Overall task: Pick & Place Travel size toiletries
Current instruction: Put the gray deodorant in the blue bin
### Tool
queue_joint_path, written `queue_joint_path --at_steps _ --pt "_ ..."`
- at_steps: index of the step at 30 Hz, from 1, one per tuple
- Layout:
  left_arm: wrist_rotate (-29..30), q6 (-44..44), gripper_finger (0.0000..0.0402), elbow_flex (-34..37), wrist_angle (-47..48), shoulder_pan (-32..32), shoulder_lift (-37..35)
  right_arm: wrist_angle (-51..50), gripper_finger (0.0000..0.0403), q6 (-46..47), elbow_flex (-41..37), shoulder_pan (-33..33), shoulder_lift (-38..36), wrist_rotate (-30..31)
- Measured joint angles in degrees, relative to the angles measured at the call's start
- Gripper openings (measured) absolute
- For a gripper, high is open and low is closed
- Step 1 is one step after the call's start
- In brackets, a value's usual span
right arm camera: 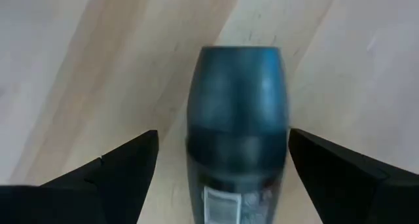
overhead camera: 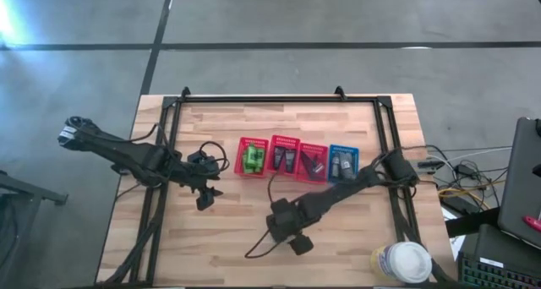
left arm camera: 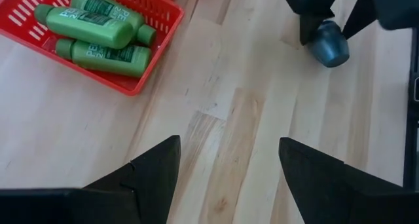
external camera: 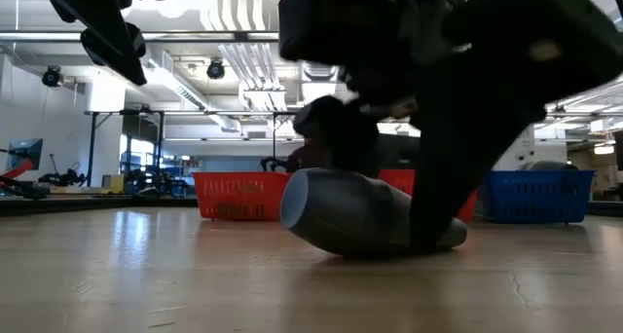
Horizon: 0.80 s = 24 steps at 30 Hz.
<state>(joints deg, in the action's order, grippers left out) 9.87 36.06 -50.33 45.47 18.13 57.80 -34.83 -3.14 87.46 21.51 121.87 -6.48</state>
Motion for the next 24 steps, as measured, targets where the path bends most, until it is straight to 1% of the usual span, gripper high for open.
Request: queue_joint_path --at_steps 3,6,8,12,15,17,19,21,23,24 --pt "-0.01 -0.2 0.0264 0.0 0.51 0.0 0.0 0.53 0.0322 0.35 0.21 0.38 1.18 0.62" --pt "0.0 -0.25 0.0264 0.0 0.73 0.0 0.0 0.72 0.0296 2.76 0.29 0.47 1.74 2.23" --pt "0.0 -0.25 0.0264 0.0 0.85 0.0 0.0 0.85 0.0269 4.03 0.29 0.48 1.72 2.38" --pt "0.0 -0.31 0.0264 0.0 0.92 0.0 0.0 0.74 0.0203 4.5 0.31 0.29 1.56 2.36" --pt "0.0 -0.38 0.0264 0.0 1.0 0.0 0.0 -3.23 0.02 6.3 0.27 -0.03 0.01 2.12" --pt "0.0 -0.39 0.0264 0.0 1.0 0.0 0.0 -6.84 0.02 8.24 0.26 -0.33 -2.43 2.7" --pt "0.02 -0.6 0.0264 0.0 1.0 0.0 0.0 -11.88 0.02 12.01 0.15 -0.55 -6.28 6.07" --pt "0.05 -1.39 0.0264 0.0 0.94 0.0 0.01 -16.6 0.02 19.33 -0.45 -0.8 -11.29 11.21" --pt "0.33 -1.78 0.0264 0.0 0.89 0.0 0.02 -22.09 0.02 30.87 -1.87 -1.26 -17.01 17.22" --pt "0.37 -1.97 0.0264 0.0 0.78 0.0 0.02 -24.7 0.02 38.67 -2.88 -1.6 -19.92 19.98"
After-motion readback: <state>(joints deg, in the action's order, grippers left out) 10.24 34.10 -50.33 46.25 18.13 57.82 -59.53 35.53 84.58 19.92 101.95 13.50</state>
